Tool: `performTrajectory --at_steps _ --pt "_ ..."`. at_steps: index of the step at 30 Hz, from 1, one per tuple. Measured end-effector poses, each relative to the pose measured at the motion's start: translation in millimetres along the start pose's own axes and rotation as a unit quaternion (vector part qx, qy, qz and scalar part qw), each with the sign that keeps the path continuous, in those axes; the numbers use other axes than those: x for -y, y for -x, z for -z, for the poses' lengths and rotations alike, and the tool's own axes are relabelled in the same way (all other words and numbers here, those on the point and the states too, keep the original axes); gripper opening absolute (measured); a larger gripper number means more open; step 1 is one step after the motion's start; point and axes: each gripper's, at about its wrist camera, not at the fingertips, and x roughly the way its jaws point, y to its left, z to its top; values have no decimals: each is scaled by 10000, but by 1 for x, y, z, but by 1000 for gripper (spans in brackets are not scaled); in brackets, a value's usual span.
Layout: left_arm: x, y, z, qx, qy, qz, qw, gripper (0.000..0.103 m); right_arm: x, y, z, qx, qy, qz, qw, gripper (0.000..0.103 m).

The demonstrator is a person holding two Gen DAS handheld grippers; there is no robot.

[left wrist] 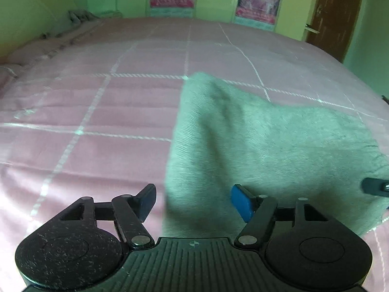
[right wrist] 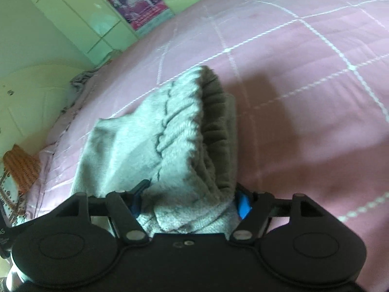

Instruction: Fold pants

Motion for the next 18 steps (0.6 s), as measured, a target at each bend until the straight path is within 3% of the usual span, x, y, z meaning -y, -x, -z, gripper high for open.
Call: performTrajectory --at_steps 2,6,10,13,18 --pt "-4 16 0 168 28 -156 9997 69 -1 9 -2 117 11 79 9999 73" --pt "-5 42 -2 440 -19 41 9990 69 -14 35 -10 604 136 288 9977 73" --pt "13 40 3 212 -133 243 9994 69 -54 50 -6 962 920 434 9902 70" --pt "25 23 18 -171 -350 134 9992 69 -80 42 0 904 1296 316 9869 67" --pt "17 14 29 -201 -124 126 9996 83 -72 9 16 462 1453 636 9863 54"
